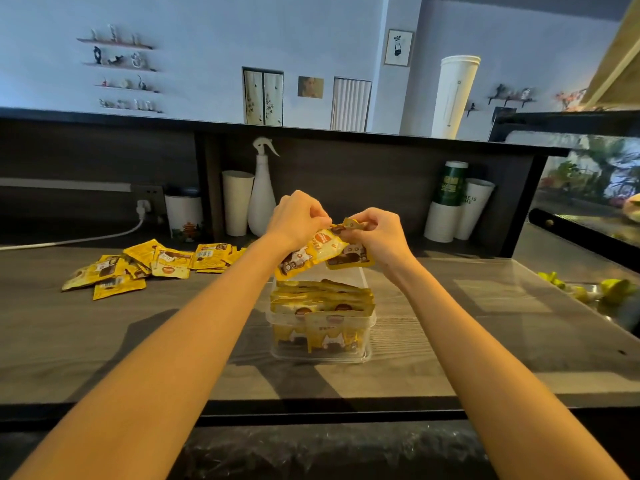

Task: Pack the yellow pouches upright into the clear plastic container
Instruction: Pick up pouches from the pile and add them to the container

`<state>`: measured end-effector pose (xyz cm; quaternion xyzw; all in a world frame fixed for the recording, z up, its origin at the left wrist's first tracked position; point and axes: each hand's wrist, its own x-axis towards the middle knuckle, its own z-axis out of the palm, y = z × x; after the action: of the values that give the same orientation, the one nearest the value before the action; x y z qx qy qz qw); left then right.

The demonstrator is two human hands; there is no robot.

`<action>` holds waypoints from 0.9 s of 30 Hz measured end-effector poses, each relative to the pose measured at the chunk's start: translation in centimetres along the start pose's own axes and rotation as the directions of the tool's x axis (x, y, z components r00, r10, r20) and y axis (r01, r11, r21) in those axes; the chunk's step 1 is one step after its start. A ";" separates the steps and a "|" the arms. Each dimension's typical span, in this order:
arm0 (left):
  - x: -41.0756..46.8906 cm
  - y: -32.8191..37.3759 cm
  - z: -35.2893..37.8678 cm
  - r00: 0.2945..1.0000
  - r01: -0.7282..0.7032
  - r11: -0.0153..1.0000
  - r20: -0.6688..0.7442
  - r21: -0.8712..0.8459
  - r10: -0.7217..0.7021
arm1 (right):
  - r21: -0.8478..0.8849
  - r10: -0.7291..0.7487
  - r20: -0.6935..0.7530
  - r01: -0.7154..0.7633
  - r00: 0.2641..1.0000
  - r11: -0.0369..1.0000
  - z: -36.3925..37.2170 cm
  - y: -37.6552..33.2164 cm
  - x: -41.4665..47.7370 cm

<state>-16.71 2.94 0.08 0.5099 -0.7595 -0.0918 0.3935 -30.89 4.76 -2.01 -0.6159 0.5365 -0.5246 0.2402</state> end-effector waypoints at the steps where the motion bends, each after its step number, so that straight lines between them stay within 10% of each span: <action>1: 0.1 -0.1 0.2 1.000 0.011 1.000 -0.013 0.008 -0.011 | 0.011 0.004 -0.007 -0.004 1.000 1.000 0.0 0.1 0.0; 18: -0.3 -1.5 1.7 0.965 0.057 0.996 -0.253 -0.062 -0.071 | 0.008 -0.027 0.028 0.026 0.999 1.000 0.4 1.2 0.4; 27: -1.0 -1.5 2.1 0.976 0.005 0.989 -0.218 0.147 0.028 | 0.142 0.129 -0.216 -0.100 0.968 0.985 1.7 1.4 0.3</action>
<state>-16.87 2.56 -2.65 0.5400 -0.7190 0.0236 0.4369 -30.00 3.63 -3.64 -0.5038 0.5595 -0.6098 0.2477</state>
